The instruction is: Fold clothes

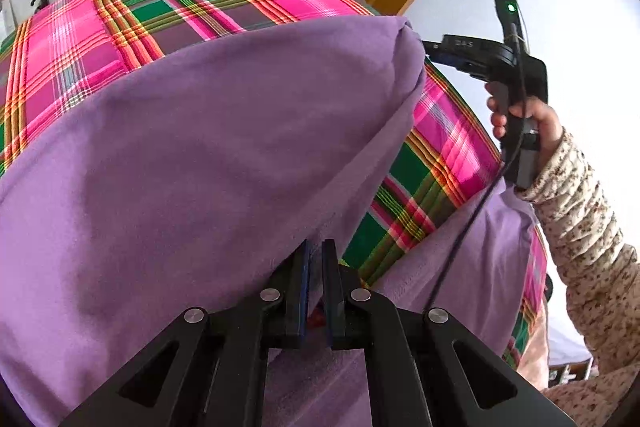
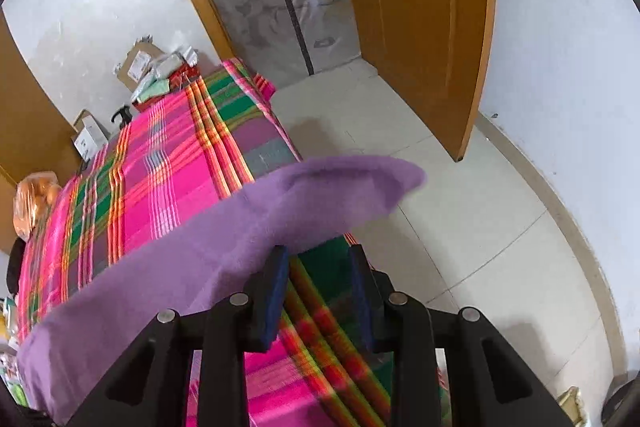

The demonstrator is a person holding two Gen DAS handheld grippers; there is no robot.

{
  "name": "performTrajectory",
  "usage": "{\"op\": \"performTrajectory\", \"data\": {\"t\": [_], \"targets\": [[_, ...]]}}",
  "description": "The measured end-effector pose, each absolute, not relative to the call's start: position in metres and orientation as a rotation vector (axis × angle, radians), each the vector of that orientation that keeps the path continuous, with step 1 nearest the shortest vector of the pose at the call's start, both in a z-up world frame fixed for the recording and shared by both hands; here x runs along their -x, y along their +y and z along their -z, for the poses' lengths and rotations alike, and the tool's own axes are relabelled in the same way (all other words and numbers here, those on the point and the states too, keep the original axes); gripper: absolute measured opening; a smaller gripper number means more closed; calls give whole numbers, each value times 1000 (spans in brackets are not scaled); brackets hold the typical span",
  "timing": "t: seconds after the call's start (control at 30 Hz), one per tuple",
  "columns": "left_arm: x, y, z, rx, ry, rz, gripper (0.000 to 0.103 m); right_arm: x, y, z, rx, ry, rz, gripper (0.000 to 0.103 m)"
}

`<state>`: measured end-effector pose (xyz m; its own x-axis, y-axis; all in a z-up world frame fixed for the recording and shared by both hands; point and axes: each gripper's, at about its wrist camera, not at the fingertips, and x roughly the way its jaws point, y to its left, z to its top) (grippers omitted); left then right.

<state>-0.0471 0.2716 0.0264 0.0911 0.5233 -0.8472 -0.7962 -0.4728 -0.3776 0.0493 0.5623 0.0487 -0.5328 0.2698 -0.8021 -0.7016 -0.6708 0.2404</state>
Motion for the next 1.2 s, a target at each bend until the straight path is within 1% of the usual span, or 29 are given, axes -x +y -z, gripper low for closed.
{"op": "performTrajectory", "data": {"t": [0.13, 0.27, 0.43, 0.5, 0.57, 0.63, 0.67, 0.9, 1.07, 1.2], "targets": [[52, 265, -26, 1326, 296, -1605, 5, -37, 568, -48, 999, 817, -2230, 32], [56, 251, -29, 1332, 281, -1606, 5, -21, 568, -48, 1000, 826, -2249, 32], [59, 244, -27, 1334, 279, -1604, 6, 3, 566, -49, 1087, 726, -2247, 33], [60, 242, -27, 1336, 274, -1603, 6, 11, 565, -49, 1126, 682, -2245, 37], [60, 239, -27, 1337, 269, -1601, 6, 19, 564, -50, 1163, 638, -2242, 37], [58, 232, -29, 1338, 267, -1602, 6, 25, 559, -53, 1224, 536, -2223, 37], [58, 231, -28, 1337, 268, -1604, 6, 24, 556, -58, 1205, 509, -2227, 37], [53, 234, -32, 1340, 254, -1607, 6, -22, 566, -76, 995, 733, -2264, 37], [53, 237, -33, 1341, 253, -1607, 6, -67, 580, -73, 843, 962, -2196, 37], [52, 237, -34, 1340, 249, -1607, 6, -87, 578, -62, 840, 1030, -2192, 37]]}}
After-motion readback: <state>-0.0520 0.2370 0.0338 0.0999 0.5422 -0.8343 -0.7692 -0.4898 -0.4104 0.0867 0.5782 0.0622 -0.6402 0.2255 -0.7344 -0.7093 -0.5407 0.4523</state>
